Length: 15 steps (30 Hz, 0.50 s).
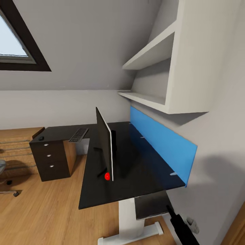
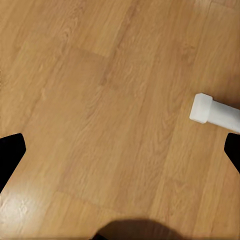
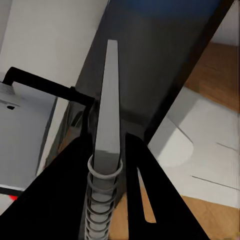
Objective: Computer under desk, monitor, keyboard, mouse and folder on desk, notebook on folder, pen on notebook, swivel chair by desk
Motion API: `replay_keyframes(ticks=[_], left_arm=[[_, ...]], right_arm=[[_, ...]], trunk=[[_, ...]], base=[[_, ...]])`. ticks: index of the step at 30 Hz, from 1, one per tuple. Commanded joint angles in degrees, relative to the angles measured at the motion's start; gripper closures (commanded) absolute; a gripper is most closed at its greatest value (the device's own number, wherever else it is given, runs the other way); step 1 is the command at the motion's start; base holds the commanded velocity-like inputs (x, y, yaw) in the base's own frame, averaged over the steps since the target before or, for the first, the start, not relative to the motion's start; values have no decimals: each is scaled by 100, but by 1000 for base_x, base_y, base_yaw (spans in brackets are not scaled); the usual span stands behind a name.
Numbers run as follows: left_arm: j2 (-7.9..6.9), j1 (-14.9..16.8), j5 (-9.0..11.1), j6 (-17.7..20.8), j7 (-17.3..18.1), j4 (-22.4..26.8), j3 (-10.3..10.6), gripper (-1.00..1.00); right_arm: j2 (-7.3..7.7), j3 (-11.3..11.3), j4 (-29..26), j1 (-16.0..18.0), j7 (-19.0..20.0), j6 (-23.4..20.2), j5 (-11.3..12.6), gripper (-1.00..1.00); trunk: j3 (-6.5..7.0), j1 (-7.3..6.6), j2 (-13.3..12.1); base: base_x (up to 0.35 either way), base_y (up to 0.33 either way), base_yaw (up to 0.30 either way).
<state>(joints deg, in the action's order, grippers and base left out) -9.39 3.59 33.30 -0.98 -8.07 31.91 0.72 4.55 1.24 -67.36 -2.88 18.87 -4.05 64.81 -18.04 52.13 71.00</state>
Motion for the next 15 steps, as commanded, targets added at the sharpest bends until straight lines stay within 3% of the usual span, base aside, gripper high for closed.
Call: replay_keyframes(ticks=[1,3,6,9,10,15], left_arm=[[-2,1,45,-14,-19,3,14,-100],[-2,1,42,-23,-24,0,16,-100],[-2,1,44,-24,-26,0,16,-100],[-2,1,45,-25,-27,0,16,-100],[8,1,45,-25,-25,-8,16,-100],[31,1,45,-25,-26,-11,16,-100]], right_arm=[[0,9,58,-7,71,-48,50,100],[10,9,360,-18,505,-49,-3,100],[14,13,490,-19,799,-40,-19,100],[21,15,564,-19,951,-37,-26,100],[-10,2,1082,-20,1047,101,-37,100],[-15,0,1203,-20,1063,626,-24,100]], trunk=[[-5,0,4],[-5,0,4],[-5,0,4],[-5,0,4],[-3,0,4],[17,0,4]], base=[[0,0,0],[0,0,0],[0,0,0],[0,0,0],[0,0,204],[0,20,236]])
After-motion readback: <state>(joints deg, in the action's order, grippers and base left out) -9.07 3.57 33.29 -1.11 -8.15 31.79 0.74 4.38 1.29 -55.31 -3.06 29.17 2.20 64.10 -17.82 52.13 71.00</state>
